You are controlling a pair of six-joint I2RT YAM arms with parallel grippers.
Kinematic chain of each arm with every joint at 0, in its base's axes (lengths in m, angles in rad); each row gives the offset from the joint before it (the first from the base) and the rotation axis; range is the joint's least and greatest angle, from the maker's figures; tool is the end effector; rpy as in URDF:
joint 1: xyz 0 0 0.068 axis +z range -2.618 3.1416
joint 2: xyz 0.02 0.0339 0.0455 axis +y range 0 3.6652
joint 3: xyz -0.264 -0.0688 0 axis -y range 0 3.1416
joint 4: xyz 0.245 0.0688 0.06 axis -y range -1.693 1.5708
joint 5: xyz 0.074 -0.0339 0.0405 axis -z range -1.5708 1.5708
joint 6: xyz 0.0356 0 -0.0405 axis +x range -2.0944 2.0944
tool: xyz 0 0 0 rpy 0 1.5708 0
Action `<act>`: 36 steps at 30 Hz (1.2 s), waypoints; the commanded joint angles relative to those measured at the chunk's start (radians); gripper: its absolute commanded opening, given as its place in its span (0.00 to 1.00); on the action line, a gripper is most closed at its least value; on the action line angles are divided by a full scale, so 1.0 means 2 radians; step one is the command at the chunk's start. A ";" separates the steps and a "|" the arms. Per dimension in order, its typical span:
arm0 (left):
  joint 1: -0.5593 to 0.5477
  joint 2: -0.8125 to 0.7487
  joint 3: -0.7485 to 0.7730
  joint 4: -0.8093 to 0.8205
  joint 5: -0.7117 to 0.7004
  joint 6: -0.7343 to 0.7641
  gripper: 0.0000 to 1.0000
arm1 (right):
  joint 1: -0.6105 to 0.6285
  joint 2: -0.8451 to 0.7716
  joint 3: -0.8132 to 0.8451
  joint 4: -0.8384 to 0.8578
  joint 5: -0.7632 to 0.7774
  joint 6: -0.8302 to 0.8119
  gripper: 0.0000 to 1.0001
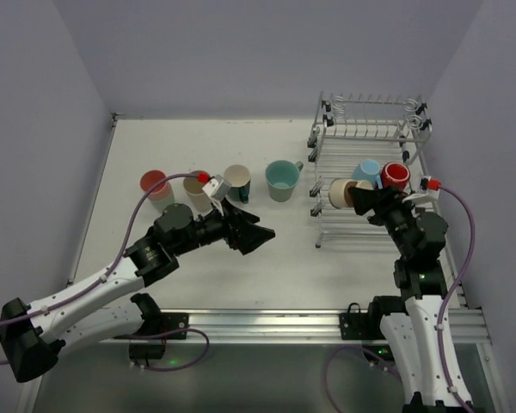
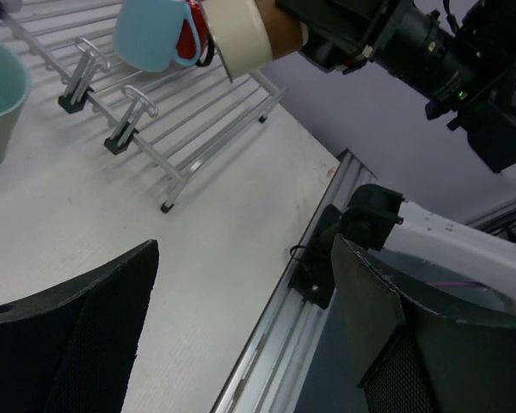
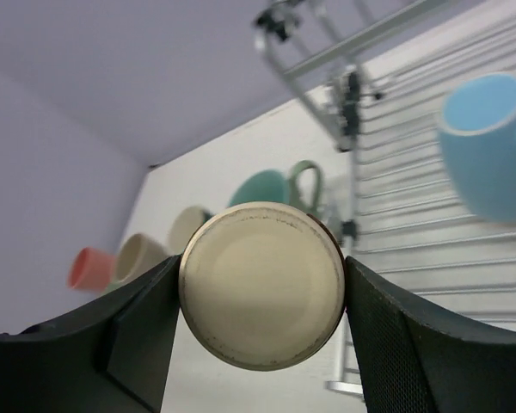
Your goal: Unload the cups from the dish rack
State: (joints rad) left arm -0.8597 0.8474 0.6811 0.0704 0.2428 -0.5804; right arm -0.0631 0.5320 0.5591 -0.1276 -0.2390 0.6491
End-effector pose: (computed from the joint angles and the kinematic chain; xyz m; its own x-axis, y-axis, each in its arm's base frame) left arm 0.1272 -0.1608 0.3196 -0.5412 -0.1873 -0.8198 0.7113 0.4179 -0.5651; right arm 0.1441 -0.0007 0.3031 -0.1848 0.6001 -0.7783 -0.0779 0.7805 0.6203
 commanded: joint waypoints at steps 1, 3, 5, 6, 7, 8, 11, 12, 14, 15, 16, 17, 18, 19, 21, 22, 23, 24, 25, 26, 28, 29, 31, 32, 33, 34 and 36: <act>0.000 0.031 -0.010 0.148 0.017 -0.079 0.84 | 0.036 -0.019 -0.024 0.109 -0.109 0.090 0.42; -0.001 0.061 -0.008 0.178 0.017 -0.093 0.82 | 0.061 -0.019 -0.042 0.182 -0.161 0.131 0.42; -0.002 0.089 -0.005 0.191 0.015 -0.107 0.81 | 0.079 -0.012 -0.062 0.222 -0.192 0.172 0.42; -0.002 0.099 0.001 0.199 0.013 -0.110 0.80 | 0.084 -0.010 -0.065 0.246 -0.199 0.181 0.43; -0.003 0.108 0.003 0.202 0.011 -0.115 0.79 | 0.088 -0.004 -0.069 0.257 -0.206 0.192 0.43; -0.003 0.121 0.005 0.206 0.008 -0.119 0.79 | 0.094 -0.001 -0.072 0.270 -0.213 0.195 0.43; -0.006 0.139 0.004 0.238 0.004 -0.135 0.76 | 0.104 0.018 -0.076 0.295 -0.232 0.198 0.44; -0.007 0.143 0.005 0.249 0.001 -0.137 0.75 | 0.104 0.022 -0.080 0.315 -0.245 0.207 0.44; -0.011 0.152 0.006 0.255 -0.003 -0.140 0.74 | 0.105 0.032 -0.094 0.344 -0.259 0.221 0.44; -0.013 0.154 0.006 0.259 -0.003 -0.141 0.73 | 0.106 0.035 -0.098 0.363 -0.263 0.225 0.44; -0.013 0.156 0.005 0.267 -0.004 -0.144 0.72 | 0.107 0.038 -0.102 0.364 -0.264 0.225 0.45; -0.013 0.156 0.003 0.274 -0.004 -0.145 0.71 | 0.107 0.044 -0.102 0.362 -0.265 0.222 0.45; -0.014 0.155 0.000 0.283 -0.006 -0.145 0.69 | 0.107 0.048 -0.104 0.363 -0.266 0.219 0.45; -0.014 0.153 -0.001 0.285 -0.007 -0.145 0.67 | 0.108 0.051 -0.108 0.367 -0.268 0.219 0.45; -0.015 0.155 -0.005 0.296 -0.008 -0.150 0.60 | 0.112 0.065 -0.116 0.390 -0.269 0.231 0.45; -0.016 0.157 -0.006 0.303 -0.006 -0.151 0.57 | 0.120 0.070 -0.118 0.400 -0.273 0.235 0.45; -0.017 0.158 -0.007 0.308 -0.004 -0.152 0.54 | 0.126 0.076 -0.118 0.409 -0.275 0.238 0.45; -0.017 0.161 -0.010 0.318 -0.001 -0.154 0.51 | 0.131 0.091 -0.117 0.420 -0.276 0.241 0.45; -0.017 0.162 -0.012 0.321 -0.001 -0.155 0.50 | 0.137 0.098 -0.117 0.430 -0.278 0.245 0.45; -0.017 0.163 -0.017 0.331 -0.001 -0.155 0.49 | 0.151 0.106 -0.119 0.457 -0.279 0.251 0.45; -0.017 0.161 -0.021 0.340 -0.001 -0.158 0.47 | 0.167 0.120 -0.127 0.482 -0.276 0.268 0.46; -0.017 0.158 -0.026 0.343 -0.002 -0.158 0.44 | 0.172 0.122 -0.128 0.488 -0.266 0.271 0.46; -0.017 0.150 -0.030 0.349 -0.006 -0.158 0.41 | 0.181 0.127 -0.130 0.493 -0.258 0.272 0.46; -0.017 0.147 -0.033 0.350 -0.008 -0.158 0.32 | 0.190 0.130 -0.130 0.494 -0.250 0.271 0.46; -0.017 0.140 -0.035 0.351 -0.014 -0.156 0.25 | 0.195 0.131 -0.130 0.495 -0.246 0.271 0.46; -0.017 0.136 -0.035 0.349 -0.018 -0.154 0.17 | 0.206 0.136 -0.130 0.495 -0.243 0.270 0.46; -0.017 0.121 -0.035 0.326 -0.036 -0.144 0.00 | 0.213 0.141 -0.131 0.493 -0.237 0.265 0.52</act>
State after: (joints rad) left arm -0.8879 1.1385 0.6128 0.6968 0.2581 -0.9234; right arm 0.3286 0.8032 0.2985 0.7860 -0.7315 1.1934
